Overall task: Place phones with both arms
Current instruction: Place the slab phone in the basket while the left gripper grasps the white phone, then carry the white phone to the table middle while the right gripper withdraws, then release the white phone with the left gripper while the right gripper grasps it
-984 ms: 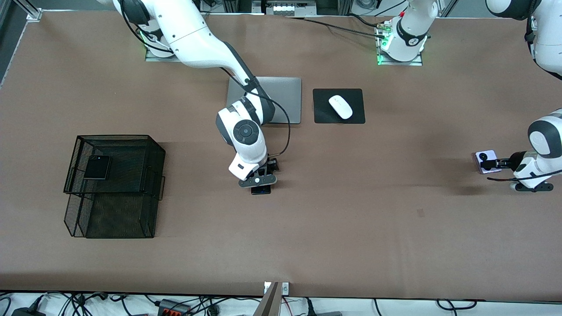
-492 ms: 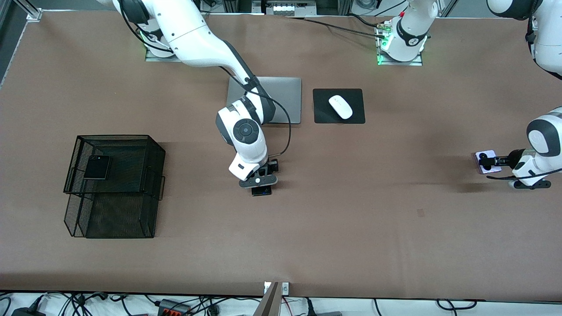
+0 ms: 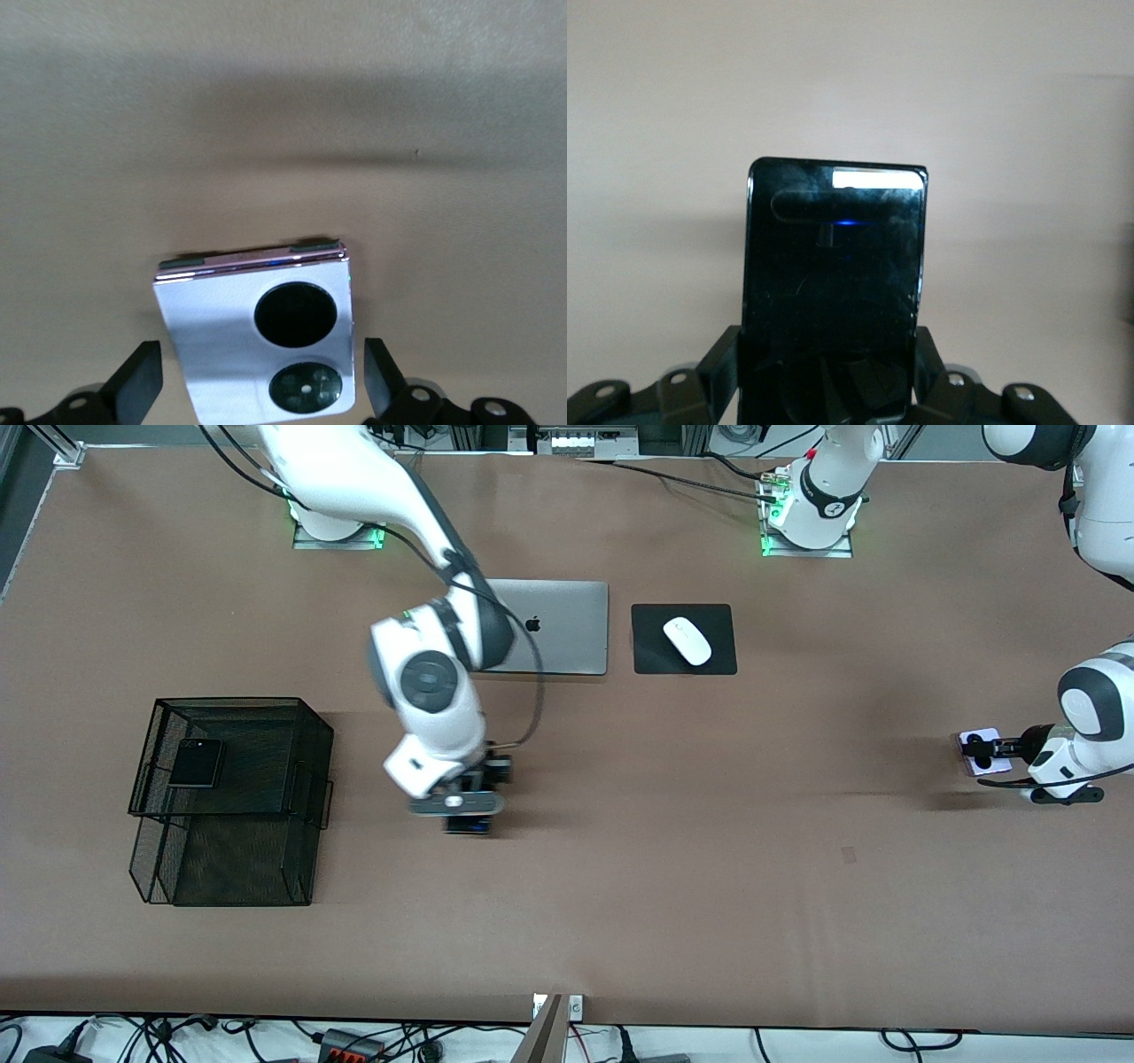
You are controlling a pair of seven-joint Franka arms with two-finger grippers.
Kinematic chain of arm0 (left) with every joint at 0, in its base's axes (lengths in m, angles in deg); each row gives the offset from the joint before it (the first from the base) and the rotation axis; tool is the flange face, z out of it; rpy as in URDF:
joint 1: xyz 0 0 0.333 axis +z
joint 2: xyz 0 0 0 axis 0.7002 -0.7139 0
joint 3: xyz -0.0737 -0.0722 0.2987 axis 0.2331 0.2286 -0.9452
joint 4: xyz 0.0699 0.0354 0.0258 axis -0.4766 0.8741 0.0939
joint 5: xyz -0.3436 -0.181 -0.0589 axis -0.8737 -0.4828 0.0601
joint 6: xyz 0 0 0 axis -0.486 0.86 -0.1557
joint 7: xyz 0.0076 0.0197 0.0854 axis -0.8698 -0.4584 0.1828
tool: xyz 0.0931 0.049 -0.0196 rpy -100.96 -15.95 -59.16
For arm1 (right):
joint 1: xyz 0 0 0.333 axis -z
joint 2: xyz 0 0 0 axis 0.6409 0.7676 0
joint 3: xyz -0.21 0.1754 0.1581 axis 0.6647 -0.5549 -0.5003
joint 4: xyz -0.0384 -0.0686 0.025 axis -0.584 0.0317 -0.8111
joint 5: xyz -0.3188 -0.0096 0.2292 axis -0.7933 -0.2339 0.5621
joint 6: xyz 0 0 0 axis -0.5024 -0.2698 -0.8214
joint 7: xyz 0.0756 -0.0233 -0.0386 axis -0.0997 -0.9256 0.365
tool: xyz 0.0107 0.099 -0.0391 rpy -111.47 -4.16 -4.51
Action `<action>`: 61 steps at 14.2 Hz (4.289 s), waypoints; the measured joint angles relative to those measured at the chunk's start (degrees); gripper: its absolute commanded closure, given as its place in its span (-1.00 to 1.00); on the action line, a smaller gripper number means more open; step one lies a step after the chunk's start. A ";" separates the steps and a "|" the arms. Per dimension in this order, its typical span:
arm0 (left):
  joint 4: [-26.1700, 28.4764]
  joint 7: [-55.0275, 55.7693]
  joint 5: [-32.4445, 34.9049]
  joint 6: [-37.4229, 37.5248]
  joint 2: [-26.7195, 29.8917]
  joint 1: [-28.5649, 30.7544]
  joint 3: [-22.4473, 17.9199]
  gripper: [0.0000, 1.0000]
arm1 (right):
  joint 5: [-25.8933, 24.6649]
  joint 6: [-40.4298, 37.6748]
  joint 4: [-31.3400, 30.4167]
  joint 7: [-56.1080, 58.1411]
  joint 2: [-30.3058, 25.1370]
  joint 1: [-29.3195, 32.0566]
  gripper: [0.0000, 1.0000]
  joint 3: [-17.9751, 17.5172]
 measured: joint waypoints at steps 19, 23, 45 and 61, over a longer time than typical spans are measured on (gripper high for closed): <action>-0.62 14.53 -0.77 12.03 6.49 -22.18 2.45 0.31 | 0.15 -10.41 -18.20 29.16 -10.47 9.77 0.35 13.81; -3.47 23.95 -12.85 12.65 6.73 -36.31 2.19 0.36 | 0.20 -6.88 -18.68 29.16 -9.69 10.01 0.35 13.80; -40.50 35.69 -38.37 -6.64 -23.96 -71.02 -13.08 -0.03 | 4.27 -17.23 -2.02 29.60 -12.94 11.19 -1.00 14.38; -36.64 35.88 -33.20 -3.75 -15.66 -62.78 -10.69 -1.00 | 12.97 -14.40 -2.07 29.77 -8.00 9.11 -1.00 13.23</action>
